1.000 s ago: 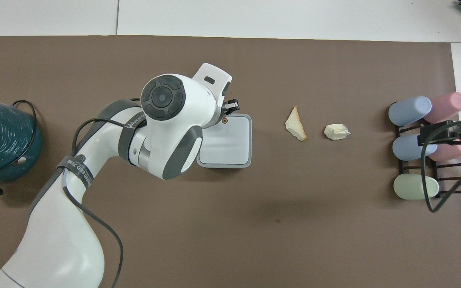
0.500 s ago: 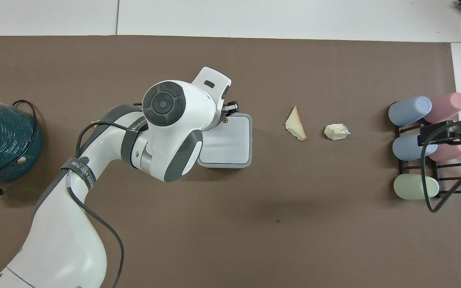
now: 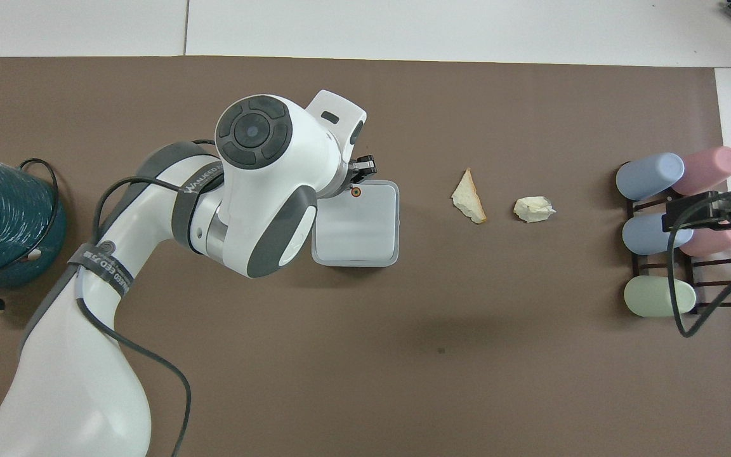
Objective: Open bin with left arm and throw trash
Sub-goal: 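Lift the bin lid open with the left gripper, then withdraw the left gripper while the right gripper reaches the paper scrap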
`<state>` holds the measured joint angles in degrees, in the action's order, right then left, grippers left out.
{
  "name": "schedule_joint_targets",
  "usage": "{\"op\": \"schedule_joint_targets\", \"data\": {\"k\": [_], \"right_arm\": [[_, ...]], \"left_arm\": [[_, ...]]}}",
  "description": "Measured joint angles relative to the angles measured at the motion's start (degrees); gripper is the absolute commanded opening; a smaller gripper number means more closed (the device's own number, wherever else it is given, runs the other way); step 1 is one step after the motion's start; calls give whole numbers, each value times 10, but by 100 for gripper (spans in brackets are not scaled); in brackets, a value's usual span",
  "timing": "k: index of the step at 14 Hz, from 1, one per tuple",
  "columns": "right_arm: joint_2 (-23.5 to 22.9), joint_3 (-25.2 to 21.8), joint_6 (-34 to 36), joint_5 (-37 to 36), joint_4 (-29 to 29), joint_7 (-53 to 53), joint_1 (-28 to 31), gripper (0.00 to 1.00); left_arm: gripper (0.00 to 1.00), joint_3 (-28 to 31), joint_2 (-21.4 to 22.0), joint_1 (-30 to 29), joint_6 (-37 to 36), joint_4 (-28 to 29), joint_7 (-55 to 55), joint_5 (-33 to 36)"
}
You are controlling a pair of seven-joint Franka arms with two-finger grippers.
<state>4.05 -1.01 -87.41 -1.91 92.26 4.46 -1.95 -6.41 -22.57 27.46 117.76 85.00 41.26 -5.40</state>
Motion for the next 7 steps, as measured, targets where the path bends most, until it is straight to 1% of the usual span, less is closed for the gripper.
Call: {"op": "schedule_joint_targets", "data": {"k": [3,5,7], "right_arm": [[0,0,0,0,0,0,0,100],[0,0,0,0,0,0,0,100],[0,0,-2,0,0,-3,0,100]], "left_arm": [[0,23,12,-4,-105,-52,0,0],[0,31,24,-14,-146,-70,0,0],[0,33,40,-31,-172,-77,-2,1]]}}
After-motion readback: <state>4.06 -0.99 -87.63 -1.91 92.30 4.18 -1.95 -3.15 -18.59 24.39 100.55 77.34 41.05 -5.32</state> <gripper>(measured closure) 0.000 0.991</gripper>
